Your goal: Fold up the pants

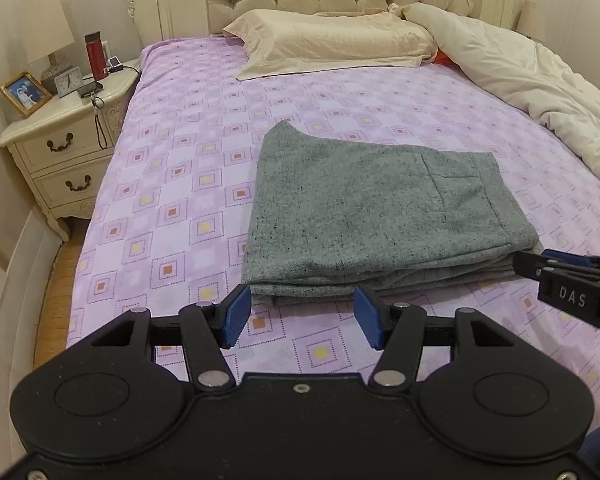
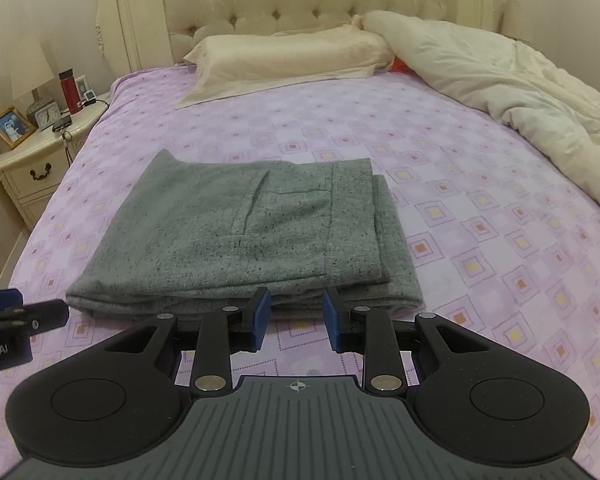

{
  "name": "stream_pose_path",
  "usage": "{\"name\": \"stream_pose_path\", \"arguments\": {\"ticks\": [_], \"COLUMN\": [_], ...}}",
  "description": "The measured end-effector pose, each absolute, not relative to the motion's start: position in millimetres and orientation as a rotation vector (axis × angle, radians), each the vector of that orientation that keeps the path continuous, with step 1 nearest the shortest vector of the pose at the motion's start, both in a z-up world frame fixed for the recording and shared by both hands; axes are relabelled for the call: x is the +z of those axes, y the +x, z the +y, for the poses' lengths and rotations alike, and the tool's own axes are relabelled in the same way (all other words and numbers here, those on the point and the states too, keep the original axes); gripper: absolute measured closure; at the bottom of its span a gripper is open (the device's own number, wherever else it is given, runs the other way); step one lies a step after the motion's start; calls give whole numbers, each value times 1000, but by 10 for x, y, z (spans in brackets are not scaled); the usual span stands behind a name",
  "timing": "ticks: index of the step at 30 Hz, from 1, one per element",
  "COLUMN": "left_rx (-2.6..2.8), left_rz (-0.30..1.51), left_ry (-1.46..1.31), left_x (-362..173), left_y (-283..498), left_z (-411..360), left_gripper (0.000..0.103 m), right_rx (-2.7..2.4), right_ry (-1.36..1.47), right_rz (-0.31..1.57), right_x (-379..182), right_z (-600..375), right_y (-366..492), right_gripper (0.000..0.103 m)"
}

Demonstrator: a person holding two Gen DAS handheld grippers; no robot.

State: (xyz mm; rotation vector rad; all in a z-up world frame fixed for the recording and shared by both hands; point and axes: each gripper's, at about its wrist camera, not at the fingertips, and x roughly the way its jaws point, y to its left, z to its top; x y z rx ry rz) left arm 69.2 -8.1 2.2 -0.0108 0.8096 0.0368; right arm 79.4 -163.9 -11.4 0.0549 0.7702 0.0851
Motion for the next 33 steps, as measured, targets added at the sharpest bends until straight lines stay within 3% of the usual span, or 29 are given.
{"name": "stream_pose_path", "arguments": {"ticks": [33], "left_rx": [49], "left_rz": [829], "left_ry": [35], "left_x": [-5], "left_y": [628], "left_z": [-105], "left_gripper": [41], "right_rx": [85], "right_ry": [9], "right_rz": [770], "right_x": [-84], "right_z": [-1571], "right_y": [753], "right_gripper": [75]}}
